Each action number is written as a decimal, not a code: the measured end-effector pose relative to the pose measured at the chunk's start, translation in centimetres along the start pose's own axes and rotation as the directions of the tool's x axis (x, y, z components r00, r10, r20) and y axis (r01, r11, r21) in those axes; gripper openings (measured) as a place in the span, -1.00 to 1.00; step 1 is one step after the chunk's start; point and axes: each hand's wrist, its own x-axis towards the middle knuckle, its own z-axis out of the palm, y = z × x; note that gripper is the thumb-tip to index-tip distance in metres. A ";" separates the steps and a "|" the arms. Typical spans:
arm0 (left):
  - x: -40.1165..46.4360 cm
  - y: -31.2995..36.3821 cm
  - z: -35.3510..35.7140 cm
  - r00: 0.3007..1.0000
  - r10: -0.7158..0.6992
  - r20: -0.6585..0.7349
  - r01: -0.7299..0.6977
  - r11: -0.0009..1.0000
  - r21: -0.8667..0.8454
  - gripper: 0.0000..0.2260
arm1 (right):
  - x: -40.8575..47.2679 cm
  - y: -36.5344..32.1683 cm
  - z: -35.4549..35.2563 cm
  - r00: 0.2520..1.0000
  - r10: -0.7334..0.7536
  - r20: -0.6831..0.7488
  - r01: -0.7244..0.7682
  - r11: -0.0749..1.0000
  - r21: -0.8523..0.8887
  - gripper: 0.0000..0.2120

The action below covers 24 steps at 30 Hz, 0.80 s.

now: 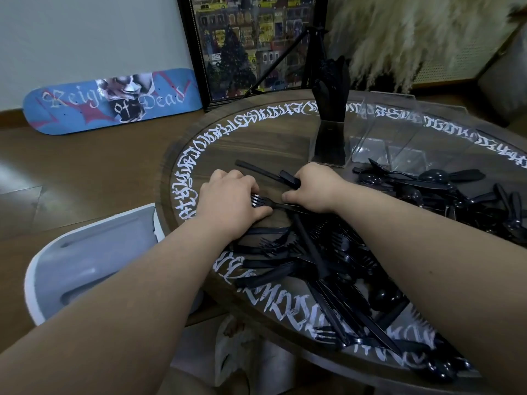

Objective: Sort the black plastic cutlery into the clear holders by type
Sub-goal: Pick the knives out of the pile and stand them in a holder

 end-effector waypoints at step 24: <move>-4.7 11.0 -5.2 0.947 0.312 -0.079 -0.322 0.903 -0.286 -0.48 | -13.0 3.4 -9.6 0.750 0.174 -0.639 0.131 0.907 0.401 -0.83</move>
